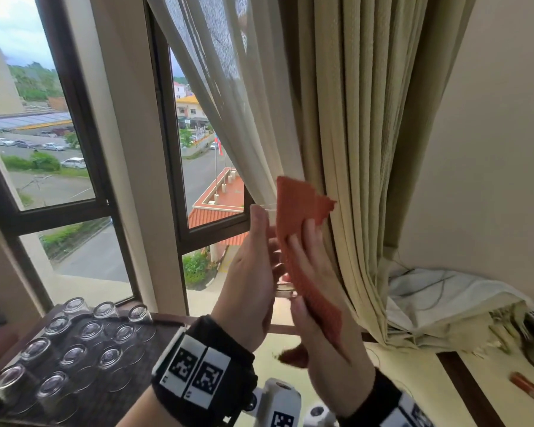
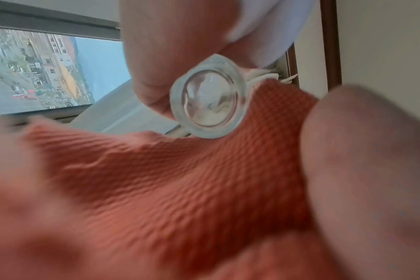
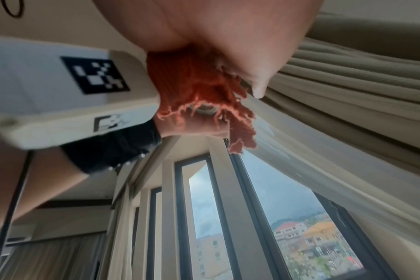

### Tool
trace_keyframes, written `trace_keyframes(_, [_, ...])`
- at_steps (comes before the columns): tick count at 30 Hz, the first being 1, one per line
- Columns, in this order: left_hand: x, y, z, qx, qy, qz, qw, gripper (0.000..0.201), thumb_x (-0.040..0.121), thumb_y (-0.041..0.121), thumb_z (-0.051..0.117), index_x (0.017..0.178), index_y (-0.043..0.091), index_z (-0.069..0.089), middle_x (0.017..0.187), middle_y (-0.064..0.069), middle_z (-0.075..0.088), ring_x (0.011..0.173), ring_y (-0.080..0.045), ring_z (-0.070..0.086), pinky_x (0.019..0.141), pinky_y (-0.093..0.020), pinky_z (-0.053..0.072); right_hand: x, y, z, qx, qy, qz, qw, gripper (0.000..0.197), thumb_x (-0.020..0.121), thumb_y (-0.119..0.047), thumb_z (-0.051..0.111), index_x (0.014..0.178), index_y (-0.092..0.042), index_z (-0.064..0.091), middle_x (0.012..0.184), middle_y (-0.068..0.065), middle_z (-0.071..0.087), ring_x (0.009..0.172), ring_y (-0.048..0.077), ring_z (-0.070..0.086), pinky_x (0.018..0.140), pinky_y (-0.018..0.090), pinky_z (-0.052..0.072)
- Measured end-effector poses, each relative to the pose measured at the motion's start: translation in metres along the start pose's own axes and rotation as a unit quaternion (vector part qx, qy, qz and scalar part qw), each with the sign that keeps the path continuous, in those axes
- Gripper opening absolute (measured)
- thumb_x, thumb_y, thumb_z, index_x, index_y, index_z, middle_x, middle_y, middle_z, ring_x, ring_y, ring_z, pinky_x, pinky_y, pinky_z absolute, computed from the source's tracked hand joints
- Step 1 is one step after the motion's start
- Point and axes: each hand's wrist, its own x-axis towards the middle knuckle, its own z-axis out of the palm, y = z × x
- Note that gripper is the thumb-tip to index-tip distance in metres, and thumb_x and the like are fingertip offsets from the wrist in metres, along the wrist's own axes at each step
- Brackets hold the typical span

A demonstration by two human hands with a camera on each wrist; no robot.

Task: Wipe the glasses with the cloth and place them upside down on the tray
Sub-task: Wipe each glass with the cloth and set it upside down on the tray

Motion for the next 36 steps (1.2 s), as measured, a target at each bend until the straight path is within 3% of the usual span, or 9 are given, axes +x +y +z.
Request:
trace_keyframes(4, [0.006,0.003,-0.013,0.016,-0.003,0.022,1.000,0.084,0.096,0.085,0.040,0.121,0.013,0.075,0.117,-0.019,0.076,0.110,-0.037,0.071,0.104,-0.055,0.054,-0.028,0.022,0.011,-0.008,-0.011,0.026,1.000,0.059,0.107,-0.050,0.042,0.163,-0.048,0.024,0.172,-0.013,0.026,0.155,0.021,0.036,0.099,0.075,0.049])
trace_keyframes(9, [0.002,-0.005,-0.006,0.029,-0.033,0.019,0.999,0.076,0.096,0.077,0.040,0.111,0.009,0.071,0.088,-0.005,0.070,0.079,-0.017,0.069,0.078,-0.036,0.058,0.003,0.010,0.005,0.154,0.064,0.188,0.968,0.063,0.098,-0.068,0.051,0.142,-0.023,0.059,0.088,0.014,0.075,0.070,0.034,0.072,0.052,0.035,0.057])
trace_keyframes(12, [0.000,-0.007,0.001,0.017,-0.008,0.014,1.000,0.078,0.094,0.079,0.043,0.117,0.009,0.071,0.098,-0.009,0.071,0.085,-0.019,0.070,0.082,-0.040,0.059,0.026,-0.004,0.004,0.205,0.079,0.140,0.965,0.054,0.106,-0.044,0.044,0.154,-0.019,0.049,0.123,0.006,0.075,0.103,0.021,0.076,0.063,0.034,0.063])
trace_keyframes(15, [0.008,-0.003,-0.003,0.010,0.011,0.009,1.000,0.082,0.097,0.083,0.042,0.121,0.012,0.075,0.112,-0.018,0.077,0.103,-0.032,0.074,0.100,-0.051,0.058,0.019,-0.004,0.009,0.087,0.024,0.016,0.996,0.052,0.112,-0.035,0.043,0.162,-0.045,0.032,0.169,-0.018,0.032,0.154,0.026,0.038,0.094,0.072,0.054])
trace_keyframes(19, [0.018,0.004,-0.013,0.019,0.031,0.014,0.999,0.087,0.089,0.088,0.049,0.124,0.013,0.075,0.117,-0.012,0.079,0.115,-0.031,0.074,0.107,-0.051,0.055,-0.013,0.018,0.020,-0.002,-0.013,0.008,1.000,0.057,0.107,-0.053,0.042,0.163,-0.044,0.031,0.174,-0.021,0.013,0.163,0.022,0.012,0.103,0.078,0.044])
trace_keyframes(26, [0.015,-0.009,-0.012,0.044,0.029,0.012,0.999,0.086,0.087,0.086,0.041,0.118,0.013,0.072,0.105,-0.013,0.068,0.090,-0.021,0.062,0.091,-0.042,0.056,0.013,0.012,0.018,0.186,0.099,0.226,0.951,0.074,0.077,-0.086,0.063,0.125,-0.030,0.069,0.091,0.018,0.074,0.068,0.025,0.071,0.048,0.027,0.054])
trace_keyframes(30, [0.017,-0.007,-0.007,-0.006,0.045,-0.004,0.999,0.083,0.094,0.081,0.040,0.115,0.008,0.073,0.097,-0.008,0.072,0.086,-0.022,0.069,0.088,-0.043,0.058,0.028,0.007,0.017,0.200,0.079,0.148,0.965,0.066,0.096,-0.064,0.056,0.139,-0.014,0.060,0.095,-0.019,0.073,0.094,0.006,0.072,0.071,0.035,0.064])
trace_keyframes(33, [0.022,0.003,-0.015,-0.015,0.036,0.005,0.999,0.095,0.086,0.093,0.041,0.118,0.011,0.077,0.111,-0.014,0.079,0.100,-0.031,0.076,0.095,-0.045,0.058,0.007,0.010,0.023,0.121,0.009,0.030,0.992,0.049,0.109,-0.043,0.046,0.157,-0.037,0.044,0.155,-0.010,0.053,0.150,0.018,0.040,0.121,0.052,0.039])
trace_keyframes(36, [0.026,0.012,-0.021,-0.004,0.018,0.015,1.000,0.095,0.070,0.087,0.059,0.120,0.007,0.071,0.101,-0.013,0.081,0.090,-0.027,0.078,0.081,-0.037,0.063,-0.013,0.019,0.029,0.125,-0.011,0.072,0.990,0.054,0.106,-0.025,0.043,0.153,-0.053,0.043,0.169,-0.019,0.030,0.157,0.019,0.032,0.116,0.061,0.043])
